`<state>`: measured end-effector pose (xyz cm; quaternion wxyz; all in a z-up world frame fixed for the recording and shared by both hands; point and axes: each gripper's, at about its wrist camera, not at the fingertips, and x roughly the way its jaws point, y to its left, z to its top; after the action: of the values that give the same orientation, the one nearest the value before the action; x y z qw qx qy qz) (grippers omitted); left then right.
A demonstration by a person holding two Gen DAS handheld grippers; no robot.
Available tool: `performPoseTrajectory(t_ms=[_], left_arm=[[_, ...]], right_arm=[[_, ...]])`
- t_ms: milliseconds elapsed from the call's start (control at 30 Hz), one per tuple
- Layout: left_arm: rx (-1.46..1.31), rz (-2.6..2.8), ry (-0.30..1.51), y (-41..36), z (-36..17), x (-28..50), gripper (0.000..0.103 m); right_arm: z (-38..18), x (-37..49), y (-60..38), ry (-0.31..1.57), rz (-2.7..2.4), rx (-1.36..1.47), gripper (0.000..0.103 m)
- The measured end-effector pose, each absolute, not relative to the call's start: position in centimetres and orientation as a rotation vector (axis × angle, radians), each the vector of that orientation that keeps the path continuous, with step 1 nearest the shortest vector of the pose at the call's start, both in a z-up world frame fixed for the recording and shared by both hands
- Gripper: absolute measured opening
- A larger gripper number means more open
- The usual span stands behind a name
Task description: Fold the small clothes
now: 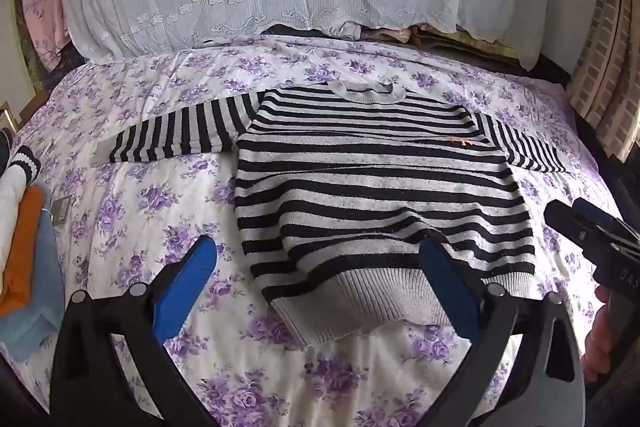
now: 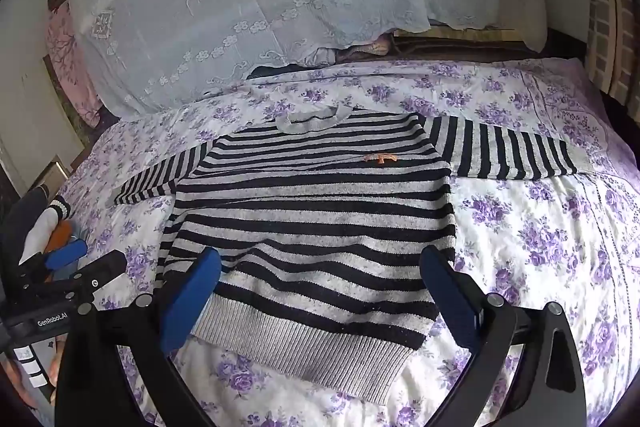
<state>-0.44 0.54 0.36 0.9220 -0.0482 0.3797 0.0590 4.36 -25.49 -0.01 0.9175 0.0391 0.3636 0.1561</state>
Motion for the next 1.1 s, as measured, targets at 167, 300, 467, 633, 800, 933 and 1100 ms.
performPoseTrajectory(t_ms=[167,300,467,633,800,933,1100], left_arm=[[-0.099,0.130,0.786,0.68,0.20,-0.50,0.099],[-0.097,0.130,0.790,0.57,0.12,-0.43,0.099],[-0.101,0.134,0.793,0.65,-0.14,-0.46,0.099],[-0.107,0.133,0.793,0.92,-0.29,-0.65,0.099],[-0.105,0.133,0.795,1.04,-0.23,-0.58,0.099],[-0.110,0.131,0.797,1.15,-0.36,-0.65,0.099],[-0.109,0.130,0.810,1.11,-0.49,-0.51,0.099]], right_arm=[[0.03,4.48,-25.76,0.747,0.321,0.080,0.100],[0.09,4.22,-25.35,0.746,0.319,0.077,0.100],[-0.24,4.19,-25.30,0.753,0.320,0.077,0.100],[-0.38,4.14,-25.17,0.752,0.321,0.070,0.100],[-0.42,4.24,-25.16,0.752,0.318,0.078,0.100],[-0.43,4.30,-25.18,0.753,0.317,0.077,0.100],[-0.44,4.40,-25.37,0.751,0.315,0.086,0.100]])
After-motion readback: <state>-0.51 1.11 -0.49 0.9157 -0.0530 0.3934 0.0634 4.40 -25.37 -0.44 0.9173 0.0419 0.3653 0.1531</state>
